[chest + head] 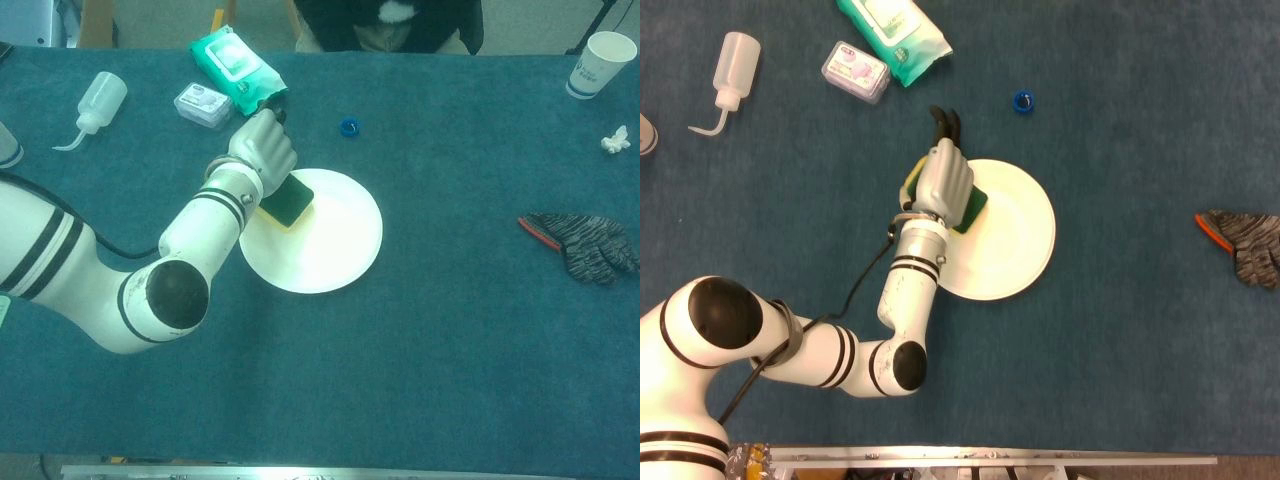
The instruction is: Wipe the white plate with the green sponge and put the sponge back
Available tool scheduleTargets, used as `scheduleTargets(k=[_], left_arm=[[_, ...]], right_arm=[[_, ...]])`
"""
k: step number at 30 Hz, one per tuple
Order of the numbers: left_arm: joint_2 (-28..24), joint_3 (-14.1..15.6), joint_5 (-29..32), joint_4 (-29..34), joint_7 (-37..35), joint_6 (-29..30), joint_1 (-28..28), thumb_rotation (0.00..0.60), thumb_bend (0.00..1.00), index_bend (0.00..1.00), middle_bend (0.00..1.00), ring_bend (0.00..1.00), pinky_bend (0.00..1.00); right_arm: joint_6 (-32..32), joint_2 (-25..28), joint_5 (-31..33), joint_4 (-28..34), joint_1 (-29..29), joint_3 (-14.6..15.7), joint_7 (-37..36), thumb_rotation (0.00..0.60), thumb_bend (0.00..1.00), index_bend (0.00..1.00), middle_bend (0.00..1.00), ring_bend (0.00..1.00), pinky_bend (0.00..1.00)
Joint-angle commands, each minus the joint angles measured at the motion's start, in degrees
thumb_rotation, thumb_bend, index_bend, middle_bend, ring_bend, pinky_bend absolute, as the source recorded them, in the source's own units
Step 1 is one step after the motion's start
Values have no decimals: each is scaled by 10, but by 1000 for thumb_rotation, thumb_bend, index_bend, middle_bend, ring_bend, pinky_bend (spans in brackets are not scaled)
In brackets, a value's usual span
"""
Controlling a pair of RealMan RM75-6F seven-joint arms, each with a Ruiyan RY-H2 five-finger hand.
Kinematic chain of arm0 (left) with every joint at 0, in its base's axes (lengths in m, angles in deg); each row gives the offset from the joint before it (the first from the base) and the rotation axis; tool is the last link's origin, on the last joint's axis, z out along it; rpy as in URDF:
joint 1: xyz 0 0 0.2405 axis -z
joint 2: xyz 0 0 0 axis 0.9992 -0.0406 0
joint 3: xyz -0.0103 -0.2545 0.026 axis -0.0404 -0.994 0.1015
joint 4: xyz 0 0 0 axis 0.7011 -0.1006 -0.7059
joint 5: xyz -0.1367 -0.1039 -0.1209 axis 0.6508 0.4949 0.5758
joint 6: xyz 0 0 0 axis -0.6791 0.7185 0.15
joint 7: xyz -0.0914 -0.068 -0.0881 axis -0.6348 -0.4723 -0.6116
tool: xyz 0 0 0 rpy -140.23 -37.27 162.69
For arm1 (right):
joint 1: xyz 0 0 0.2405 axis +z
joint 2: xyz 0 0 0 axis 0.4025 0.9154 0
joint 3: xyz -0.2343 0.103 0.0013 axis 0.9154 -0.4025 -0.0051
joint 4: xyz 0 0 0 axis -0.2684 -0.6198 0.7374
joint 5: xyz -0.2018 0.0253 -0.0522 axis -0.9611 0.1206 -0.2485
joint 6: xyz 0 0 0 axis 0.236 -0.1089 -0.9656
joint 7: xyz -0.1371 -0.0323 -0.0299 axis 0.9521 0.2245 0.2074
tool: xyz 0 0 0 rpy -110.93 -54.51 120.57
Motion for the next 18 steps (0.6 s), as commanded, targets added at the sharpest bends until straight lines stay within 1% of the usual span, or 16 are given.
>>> scheduleTargets(k=[1, 8, 14, 18], left_arm=[[-3, 3, 2, 2, 2, 0, -4, 597, 256, 411, 190, 31, 90], [-8, 11, -6, 38, 0, 8, -10, 597, 255, 411, 190, 31, 90], [-17, 18, -19, 93, -5, 16, -14, 596, 256, 411, 190, 31, 90], [-34, 26, -36, 135, -16, 26, -18, 597, 255, 411, 190, 31, 90]], right_arm=[[1, 0, 0, 1, 0, 0, 1, 600, 388, 389, 394, 225, 449], [5, 2, -3, 6, -1, 0, 3, 600, 388, 389, 394, 225, 449], [8, 3, -6, 10, -3, 1, 4, 600, 388, 389, 394, 225, 449], [9, 4, -6, 12, -3, 1, 5, 600, 388, 389, 394, 225, 449]])
